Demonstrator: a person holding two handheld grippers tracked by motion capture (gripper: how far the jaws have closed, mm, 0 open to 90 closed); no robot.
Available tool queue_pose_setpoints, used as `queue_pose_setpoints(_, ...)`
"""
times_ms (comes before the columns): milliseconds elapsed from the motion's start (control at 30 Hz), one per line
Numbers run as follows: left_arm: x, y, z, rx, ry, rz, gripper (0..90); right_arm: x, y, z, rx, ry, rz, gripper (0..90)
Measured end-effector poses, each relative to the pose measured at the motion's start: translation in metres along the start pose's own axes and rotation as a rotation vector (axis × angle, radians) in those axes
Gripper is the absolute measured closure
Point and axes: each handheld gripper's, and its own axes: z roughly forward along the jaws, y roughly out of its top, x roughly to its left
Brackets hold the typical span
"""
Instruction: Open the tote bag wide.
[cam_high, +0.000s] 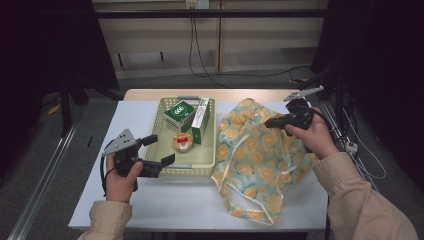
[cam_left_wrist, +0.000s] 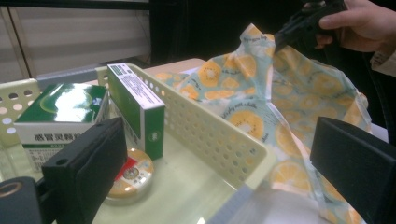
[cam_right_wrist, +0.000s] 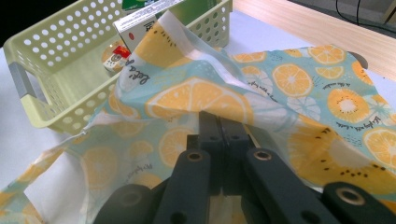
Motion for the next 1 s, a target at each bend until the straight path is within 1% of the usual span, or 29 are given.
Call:
queue_pose_setpoints(133,0.008,0.011,0.008,0.009,0.002,-0.01,3.9,-0.001,0.0,0.001,-0.008,0.001,0.01,90.0)
queue_pose_setpoints(200,0.013,0.015,0.014,0.025,0.012,-0.007,3.9,-0.002,0.0,0.002,-0.006,-0.001,0.008,90.0)
queue_pose_setpoints(267,0.017,0.019,0.019,0.035,0.018,-0.018,4.0,-0.001,0.0,0.003,-0.006,0.009,0.01,90.0)
queue_pose_setpoints(367,0.022,0.023,0.028,0.049,0.018,-0.016,4.0,0.0,0.001,0.005,-0.004,0.013,0.005,90.0)
queue_pose_setpoints(433,0.023,0.025,0.035,0.059,0.011,-0.015,4.0,0.0,0.001,0.005,-0.004,0.012,0.003,90.0)
queue_pose_setpoints(467,0.024,0.026,0.039,0.064,0.006,-0.017,4.0,0.0,0.001,0.005,-0.004,0.015,0.004,90.0)
queue_pose_setpoints(500,0.024,0.027,0.043,0.071,0.012,-0.016,4.0,0.0,0.001,0.005,-0.004,0.014,0.004,90.0)
queue_pose_setpoints(667,0.026,0.03,0.064,0.124,0.004,-0.016,4.2,-0.002,0.0,0.006,0.0,0.015,0.0,90.0)
queue_pose_setpoints(767,0.028,0.031,0.076,0.145,0.003,-0.013,4.3,-0.002,0.0,0.006,-0.003,0.012,0.0,90.0)
queue_pose_setpoints(833,0.03,0.031,0.083,0.153,0.005,-0.02,4.4,-0.002,0.0,0.005,-0.006,0.012,-0.002,90.0)
queue_pose_setpoints(1000,0.031,0.028,0.098,0.192,0.012,-0.022,4.7,-0.004,-0.001,0.004,-0.012,0.016,0.002,90.0)
